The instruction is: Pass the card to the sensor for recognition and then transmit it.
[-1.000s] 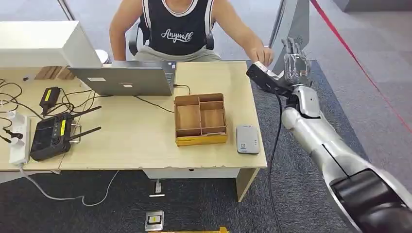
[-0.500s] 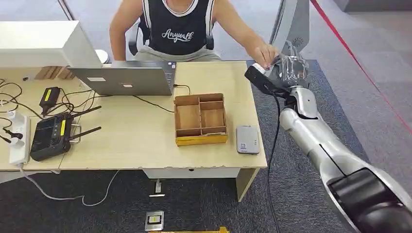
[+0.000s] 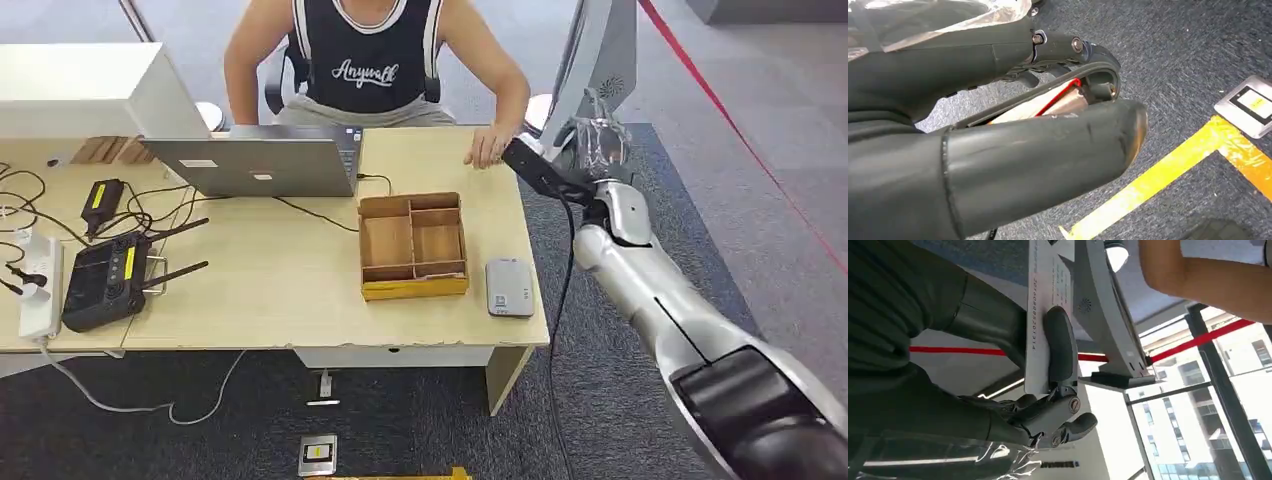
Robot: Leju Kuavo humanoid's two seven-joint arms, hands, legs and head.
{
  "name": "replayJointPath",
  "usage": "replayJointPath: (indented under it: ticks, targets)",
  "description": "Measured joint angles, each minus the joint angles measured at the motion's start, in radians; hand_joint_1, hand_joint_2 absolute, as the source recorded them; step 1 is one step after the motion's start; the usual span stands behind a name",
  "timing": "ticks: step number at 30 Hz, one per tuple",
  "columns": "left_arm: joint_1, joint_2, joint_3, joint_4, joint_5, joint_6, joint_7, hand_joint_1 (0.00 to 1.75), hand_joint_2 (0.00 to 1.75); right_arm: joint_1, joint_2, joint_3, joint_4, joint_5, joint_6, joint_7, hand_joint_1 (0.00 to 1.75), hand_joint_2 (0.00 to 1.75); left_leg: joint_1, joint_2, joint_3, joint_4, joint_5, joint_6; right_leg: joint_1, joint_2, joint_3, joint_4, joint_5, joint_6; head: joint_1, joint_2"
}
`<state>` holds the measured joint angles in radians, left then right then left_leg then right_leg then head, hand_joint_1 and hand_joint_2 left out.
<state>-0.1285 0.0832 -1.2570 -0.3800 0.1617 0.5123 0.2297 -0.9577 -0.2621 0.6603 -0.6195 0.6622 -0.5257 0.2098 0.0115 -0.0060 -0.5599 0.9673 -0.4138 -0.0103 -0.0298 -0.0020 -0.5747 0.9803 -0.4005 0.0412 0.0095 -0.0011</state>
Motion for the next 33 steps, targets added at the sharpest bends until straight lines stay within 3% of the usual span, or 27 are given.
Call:
replayJointPath:
  ticks: [12,15,20,33]
  targets:
    - [0.002,-0.001,0.0,0.002,0.019,0.016,-0.017,0.0,0.0,0.105,-0.041,0.002,-0.061,-0.001,0.087,0.058,1.75,1.75,0.0,0.0,0.0,0.0,0.0,0.0,0.0,0.0,0.0,0.0,0.0,0.0,0.0,0.0]
    - [-0.025,-0.045,0.007,0.003,0.025,0.069,-0.015,0.0,0.0,0.139,-0.032,0.007,-0.074,0.002,0.098,0.045,1.75,1.75,-0.001,0.0,-0.001,0.0,0.0,0.0,-0.001,0.0,-0.001,0.0,0.0,0.0,0.0,0.0]
    - [-0.087,-0.131,0.014,0.003,0.008,0.077,0.007,0.0,0.0,0.177,0.001,0.025,-0.075,-0.005,0.097,0.041,1.75,1.75,0.0,0.001,0.0,0.0,0.0,0.0,0.0,0.0,0.001,-0.001,0.002,0.0,0.0,0.0]
    - [-0.087,-0.165,0.05,0.011,-0.006,0.08,-0.016,0.0,0.0,0.272,-0.005,0.045,-0.094,-0.014,0.094,0.056,1.75,1.75,0.0,0.001,-0.001,0.0,0.0,0.0,0.0,0.0,-0.001,-0.001,0.002,0.0,0.0,0.0]
